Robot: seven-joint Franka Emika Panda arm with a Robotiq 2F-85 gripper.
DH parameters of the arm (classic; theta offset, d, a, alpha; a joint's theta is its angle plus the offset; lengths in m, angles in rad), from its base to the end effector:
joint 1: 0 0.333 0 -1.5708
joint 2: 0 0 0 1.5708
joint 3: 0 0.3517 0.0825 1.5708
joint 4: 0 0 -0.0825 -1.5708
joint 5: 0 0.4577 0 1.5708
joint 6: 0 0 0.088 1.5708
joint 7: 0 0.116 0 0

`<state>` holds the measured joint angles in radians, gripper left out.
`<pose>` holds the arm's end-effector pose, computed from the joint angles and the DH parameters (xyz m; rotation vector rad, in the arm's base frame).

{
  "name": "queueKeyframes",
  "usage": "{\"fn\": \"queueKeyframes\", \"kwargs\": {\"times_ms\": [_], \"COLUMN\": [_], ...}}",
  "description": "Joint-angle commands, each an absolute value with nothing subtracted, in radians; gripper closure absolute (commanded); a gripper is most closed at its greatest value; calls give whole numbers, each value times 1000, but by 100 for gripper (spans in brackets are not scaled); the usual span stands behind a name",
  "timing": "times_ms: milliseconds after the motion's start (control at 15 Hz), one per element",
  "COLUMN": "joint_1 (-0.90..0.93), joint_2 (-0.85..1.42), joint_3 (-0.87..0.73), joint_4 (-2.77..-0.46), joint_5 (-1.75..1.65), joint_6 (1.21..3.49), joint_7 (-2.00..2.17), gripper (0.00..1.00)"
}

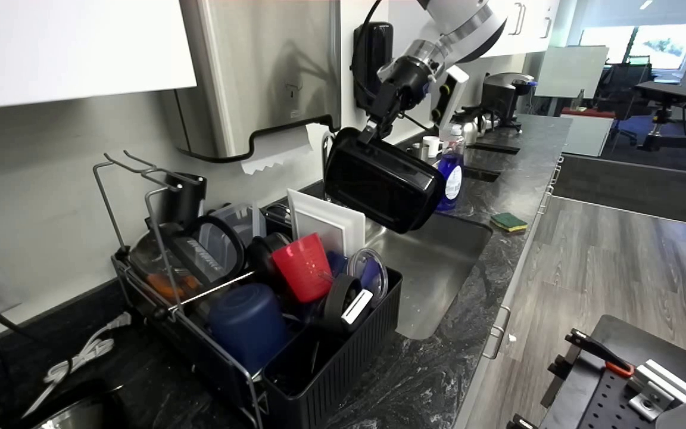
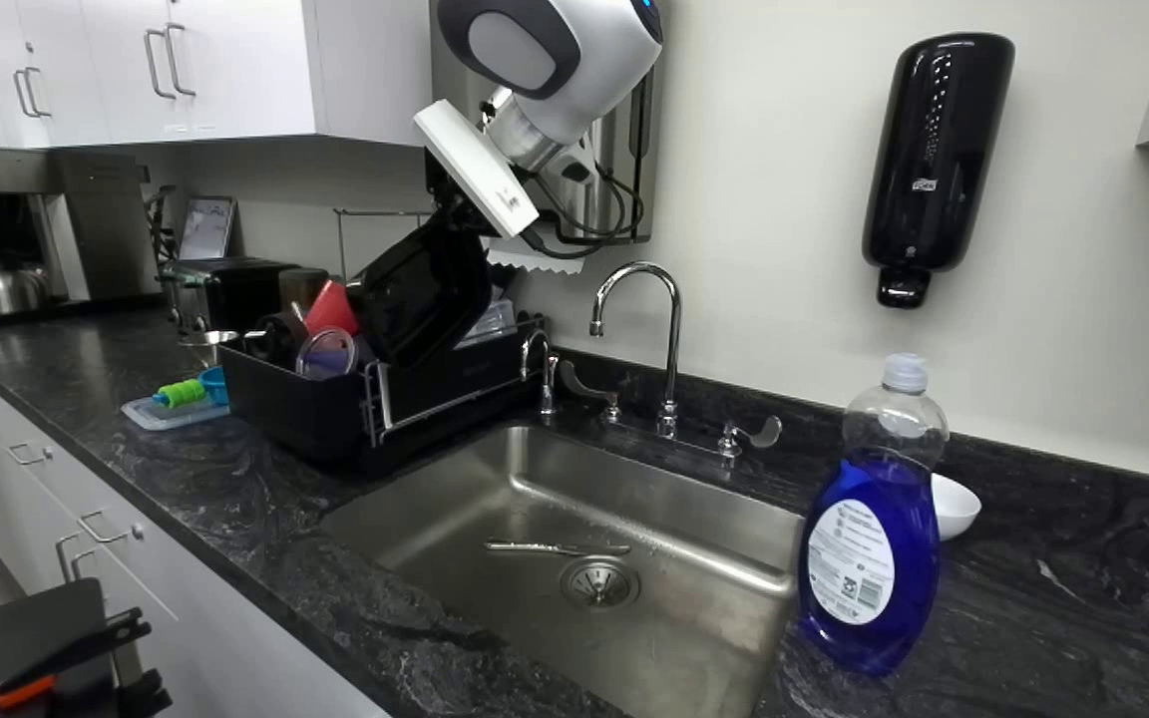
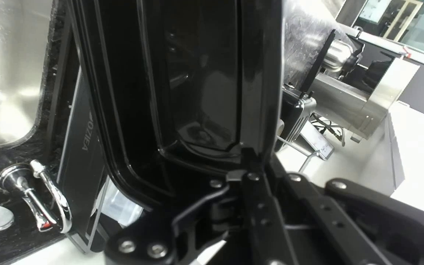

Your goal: Move the black bowl from the sink to on the plate dryer

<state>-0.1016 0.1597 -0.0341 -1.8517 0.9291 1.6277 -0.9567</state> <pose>0.6499 0.0018 0.4458 -2.0945 -0.6145 -0.1943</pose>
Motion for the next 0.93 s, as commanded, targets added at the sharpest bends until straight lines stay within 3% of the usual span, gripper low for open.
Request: {"fn": "queueKeyframes", "kwargs": {"times_ms": [0,200,267,867], "joint_1": [-93,-87,-90,-91], "joint_2": [158,169,162,167], "joint_3": [-35,-40,-38,-40], "joint_4": [-1829,-1823,-1829,-1829], "joint_5": [933,919,927,926], "joint_6": [1611,1653,1632,1640], "joint_7": [-936,-914,-936,-928], "gripper": [98,98,93,93]}}
